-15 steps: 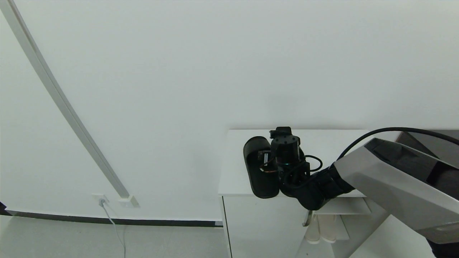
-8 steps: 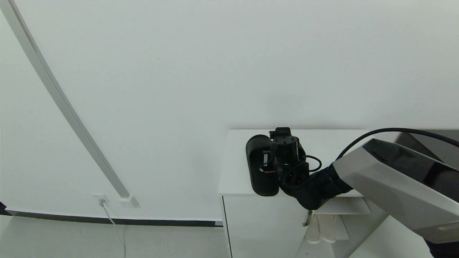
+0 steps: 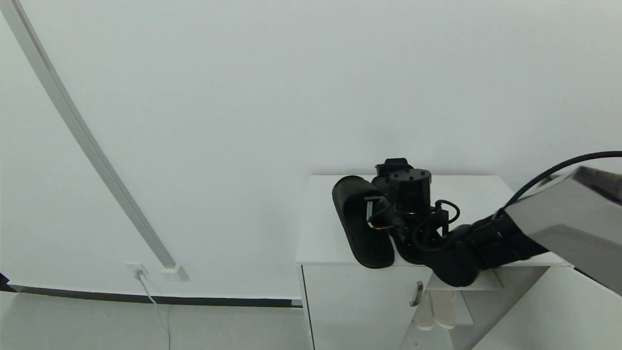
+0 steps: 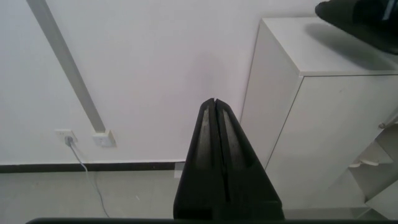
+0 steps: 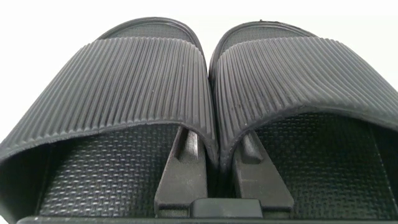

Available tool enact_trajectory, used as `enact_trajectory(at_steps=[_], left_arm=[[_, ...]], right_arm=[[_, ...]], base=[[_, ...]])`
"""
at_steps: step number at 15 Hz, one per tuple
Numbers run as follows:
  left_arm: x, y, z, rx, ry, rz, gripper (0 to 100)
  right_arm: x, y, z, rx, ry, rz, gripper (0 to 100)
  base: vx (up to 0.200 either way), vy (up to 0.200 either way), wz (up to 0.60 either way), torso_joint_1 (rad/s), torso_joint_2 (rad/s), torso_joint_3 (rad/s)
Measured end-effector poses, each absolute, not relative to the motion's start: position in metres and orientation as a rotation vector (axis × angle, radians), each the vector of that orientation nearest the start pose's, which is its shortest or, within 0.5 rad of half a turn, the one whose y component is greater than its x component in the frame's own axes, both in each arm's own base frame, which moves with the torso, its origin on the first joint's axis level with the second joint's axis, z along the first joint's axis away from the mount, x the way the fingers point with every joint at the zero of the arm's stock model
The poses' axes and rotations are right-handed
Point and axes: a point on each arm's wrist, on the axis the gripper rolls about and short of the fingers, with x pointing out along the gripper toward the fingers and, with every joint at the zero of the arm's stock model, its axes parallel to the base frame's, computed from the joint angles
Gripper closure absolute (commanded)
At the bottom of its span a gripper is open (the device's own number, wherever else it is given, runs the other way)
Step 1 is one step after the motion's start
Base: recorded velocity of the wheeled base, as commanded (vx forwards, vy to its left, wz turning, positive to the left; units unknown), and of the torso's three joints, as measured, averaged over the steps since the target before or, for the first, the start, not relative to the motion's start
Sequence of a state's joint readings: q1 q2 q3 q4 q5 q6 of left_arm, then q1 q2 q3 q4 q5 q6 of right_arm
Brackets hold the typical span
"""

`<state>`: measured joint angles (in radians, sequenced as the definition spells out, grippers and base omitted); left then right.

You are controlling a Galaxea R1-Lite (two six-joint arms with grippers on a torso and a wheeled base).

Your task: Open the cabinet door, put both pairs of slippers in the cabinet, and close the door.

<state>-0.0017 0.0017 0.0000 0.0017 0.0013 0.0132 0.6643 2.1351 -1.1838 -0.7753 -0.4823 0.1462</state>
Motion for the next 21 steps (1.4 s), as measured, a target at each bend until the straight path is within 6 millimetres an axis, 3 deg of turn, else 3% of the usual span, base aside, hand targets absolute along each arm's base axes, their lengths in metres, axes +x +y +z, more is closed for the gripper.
enact_trajectory(at_steps=[6, 9, 14, 21], left_arm=[[-0.023, 0.000, 0.075, 0.014, 0.003, 0.001, 100], [-0.023, 0.000, 0.075, 0.013, 0.003, 0.002, 100], [-0.023, 0.000, 0.075, 0.013, 0.003, 0.001, 100], [-0.023, 0.000, 0.075, 0.014, 0.003, -0.003, 100]], right_arm=[[0.242, 0.211, 0.171, 0.039, 0.229, 0.503, 100], [0.211, 0.195, 0.176, 0.025, 0.292, 0.632, 100], [0.198, 0.189, 0.181, 0.028, 0.279, 0.650, 100], [0.195, 0.190, 0.180, 0.023, 0.282, 0.660, 100]], base=[[0.000, 0.000, 0.00, 0.000, 0.00, 0.000], [0.000, 0.000, 0.00, 0.000, 0.00, 0.000], [0.000, 0.000, 0.00, 0.000, 0.00, 0.000], [-0.171, 0.000, 0.00, 0.002, 0.00, 0.003]])
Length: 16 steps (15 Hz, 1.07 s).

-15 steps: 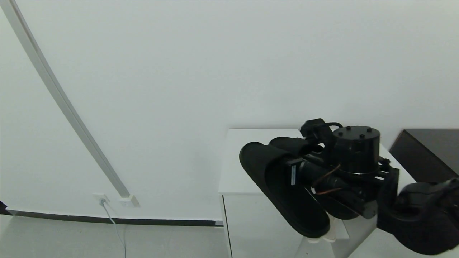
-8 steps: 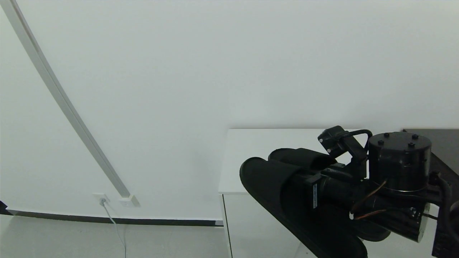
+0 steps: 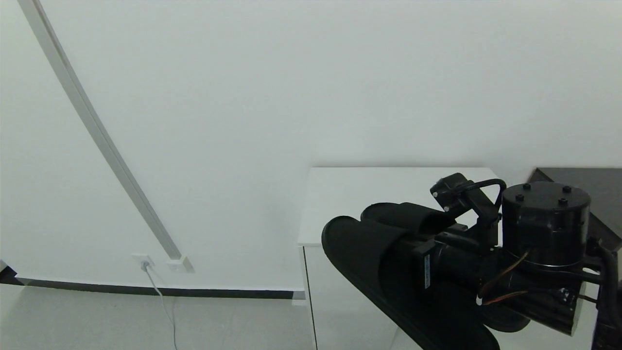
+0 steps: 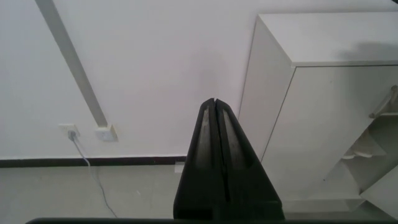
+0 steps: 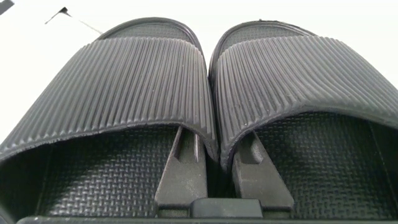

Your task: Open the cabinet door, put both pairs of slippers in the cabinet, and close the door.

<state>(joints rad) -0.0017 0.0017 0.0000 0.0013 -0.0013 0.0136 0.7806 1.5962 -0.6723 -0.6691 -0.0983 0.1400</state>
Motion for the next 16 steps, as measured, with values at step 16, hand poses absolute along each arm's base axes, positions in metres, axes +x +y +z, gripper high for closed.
enact_trajectory(at_steps=[16], left_arm=[[-0.0227, 0.0000, 0.0753, 0.017, 0.004, -0.003, 100]], right_arm=[[0.1927, 0.1908, 0.1745, -0.005, 0.291, 0.669, 100]], base=[[0.000, -0.063, 0.00, 0.001, 0.00, 0.000]])
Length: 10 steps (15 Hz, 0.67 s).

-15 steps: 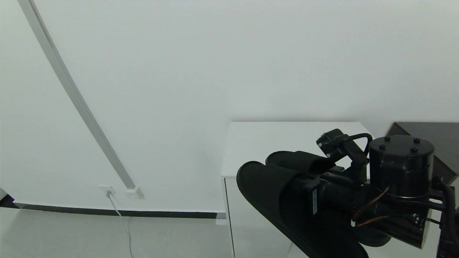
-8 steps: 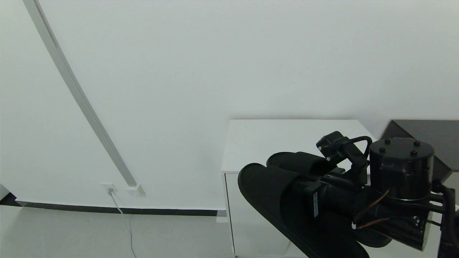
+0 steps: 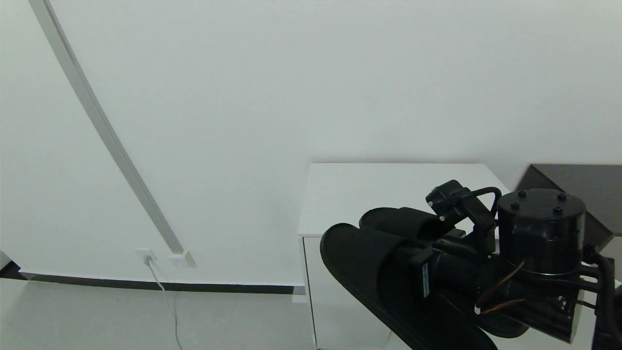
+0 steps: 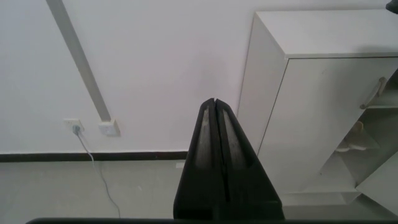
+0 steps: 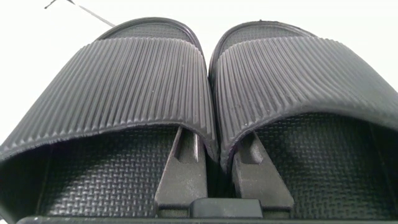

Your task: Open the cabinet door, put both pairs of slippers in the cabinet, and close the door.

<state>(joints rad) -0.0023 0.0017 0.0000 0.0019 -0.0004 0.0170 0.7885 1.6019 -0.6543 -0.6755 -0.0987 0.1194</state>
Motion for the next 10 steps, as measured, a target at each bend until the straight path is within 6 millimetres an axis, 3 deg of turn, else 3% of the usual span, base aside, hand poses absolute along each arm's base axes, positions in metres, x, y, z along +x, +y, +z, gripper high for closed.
enact_trajectory(at_steps=[10], left_arm=[[-0.0227, 0.0000, 0.0753, 0.017, 0.003, -0.002, 100]], right_arm=[[0.1925, 0.1903, 0.1747, -0.005, 0.291, 0.667, 100]], base=[[0.000, -0.200, 0.00, 0.002, 0.00, 0.003]])
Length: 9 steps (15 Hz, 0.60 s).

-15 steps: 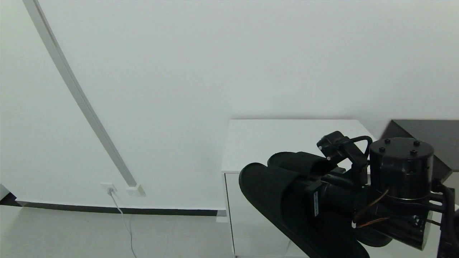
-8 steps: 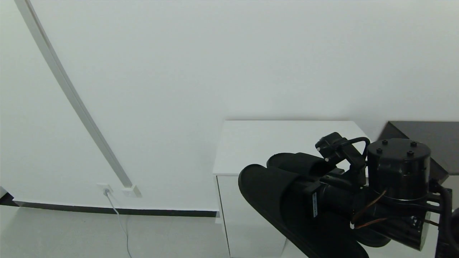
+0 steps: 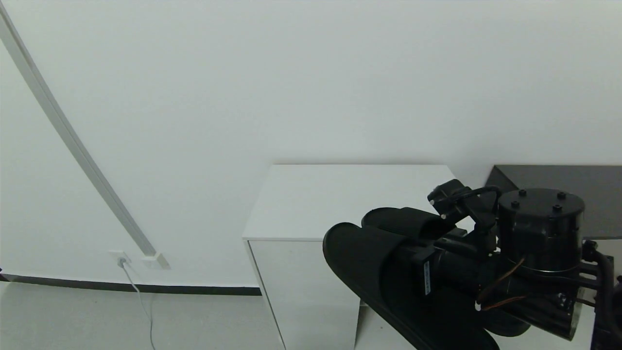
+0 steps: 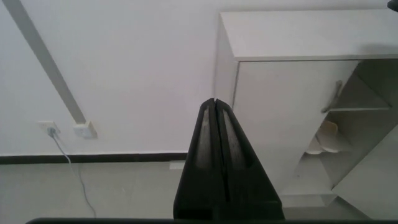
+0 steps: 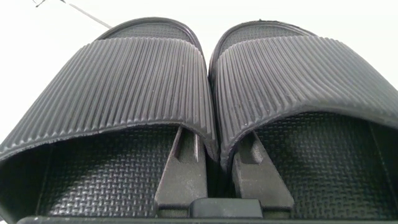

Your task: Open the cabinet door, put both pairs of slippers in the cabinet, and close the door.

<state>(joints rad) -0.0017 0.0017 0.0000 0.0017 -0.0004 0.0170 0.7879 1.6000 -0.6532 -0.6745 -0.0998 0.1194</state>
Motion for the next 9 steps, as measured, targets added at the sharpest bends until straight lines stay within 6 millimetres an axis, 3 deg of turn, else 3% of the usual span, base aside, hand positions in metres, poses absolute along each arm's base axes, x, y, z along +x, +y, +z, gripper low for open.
enact_trajectory(at_steps=[3, 9], left_arm=[[-0.0227, 0.0000, 0.0753, 0.016, 0.003, -0.002, 100], [-0.0227, 0.0001, 0.0754, 0.014, 0.003, -0.002, 100]], right_arm=[[0.1923, 0.1902, 0.1746, -0.005, 0.291, 0.668, 100], [0.1919, 0.1904, 0.1744, -0.005, 0.292, 0.669, 100]], base=[[0.000, -0.200, 0.00, 0.002, 0.01, 0.001], [0.000, 0.000, 0.00, 0.000, 0.00, 0.000]])
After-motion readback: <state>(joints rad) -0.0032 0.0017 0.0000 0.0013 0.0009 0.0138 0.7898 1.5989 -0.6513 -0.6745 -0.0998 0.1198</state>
